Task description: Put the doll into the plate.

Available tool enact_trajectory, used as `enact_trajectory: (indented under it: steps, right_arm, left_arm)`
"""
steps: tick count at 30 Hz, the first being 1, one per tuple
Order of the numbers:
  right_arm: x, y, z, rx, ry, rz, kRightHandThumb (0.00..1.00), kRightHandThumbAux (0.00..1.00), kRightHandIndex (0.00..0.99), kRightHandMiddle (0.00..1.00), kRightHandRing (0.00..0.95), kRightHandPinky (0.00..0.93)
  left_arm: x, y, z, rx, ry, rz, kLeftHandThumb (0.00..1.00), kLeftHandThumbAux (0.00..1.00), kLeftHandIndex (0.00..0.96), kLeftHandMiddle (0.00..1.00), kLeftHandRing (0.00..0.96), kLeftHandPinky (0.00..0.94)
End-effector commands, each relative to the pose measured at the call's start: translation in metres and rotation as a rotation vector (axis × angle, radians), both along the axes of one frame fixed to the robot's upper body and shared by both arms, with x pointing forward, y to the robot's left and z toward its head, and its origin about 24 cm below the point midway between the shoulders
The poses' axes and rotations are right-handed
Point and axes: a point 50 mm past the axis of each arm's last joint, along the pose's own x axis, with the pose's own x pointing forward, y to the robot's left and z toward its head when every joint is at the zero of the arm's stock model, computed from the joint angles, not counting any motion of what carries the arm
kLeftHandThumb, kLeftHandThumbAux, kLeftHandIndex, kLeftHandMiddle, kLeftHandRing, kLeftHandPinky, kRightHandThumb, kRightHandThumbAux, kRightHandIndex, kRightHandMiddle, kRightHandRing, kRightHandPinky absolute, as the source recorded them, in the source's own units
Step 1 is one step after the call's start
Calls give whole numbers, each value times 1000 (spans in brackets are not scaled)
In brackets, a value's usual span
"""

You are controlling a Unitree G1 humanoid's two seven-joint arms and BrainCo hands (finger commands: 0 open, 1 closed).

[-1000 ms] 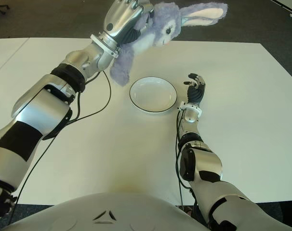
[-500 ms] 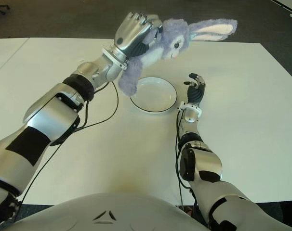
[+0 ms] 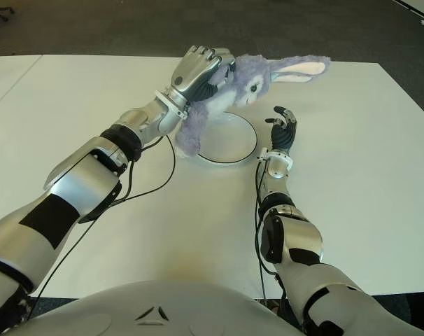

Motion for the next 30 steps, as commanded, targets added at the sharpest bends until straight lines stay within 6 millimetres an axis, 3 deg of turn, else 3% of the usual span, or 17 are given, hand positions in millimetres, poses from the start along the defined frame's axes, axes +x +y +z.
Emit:
enact_trajectory:
  steps: [1,5,9,17,30]
  right_arm:
    - [-95,40,-110,199,465,-23,1000,658,304,256,464,172]
    - [-96,40,-110,196,464,-26,1000,659,302,248,464,162]
    - [-96,40,-111,198,464,-22,1000,659,296,248,464,230]
    - [-97,39,-111,190,473,-21,1000,659,274,246,463,178]
    - [-96,37,-111,182,476,-27,1000,660,274,246,462,207]
  left_arm:
    - [-4,9,-26,-14,117,30,738,697,440,829,822,821]
    - [-5,11,-30,1,112,46,737,697,440,831,824,835]
    - [-7,15,-36,8,108,61,738,697,441,836,830,848]
    - [-10,19,-44,6,118,74,738,697,440,839,833,845]
    - [-16,22,-58,7,170,75,737,697,440,840,829,839]
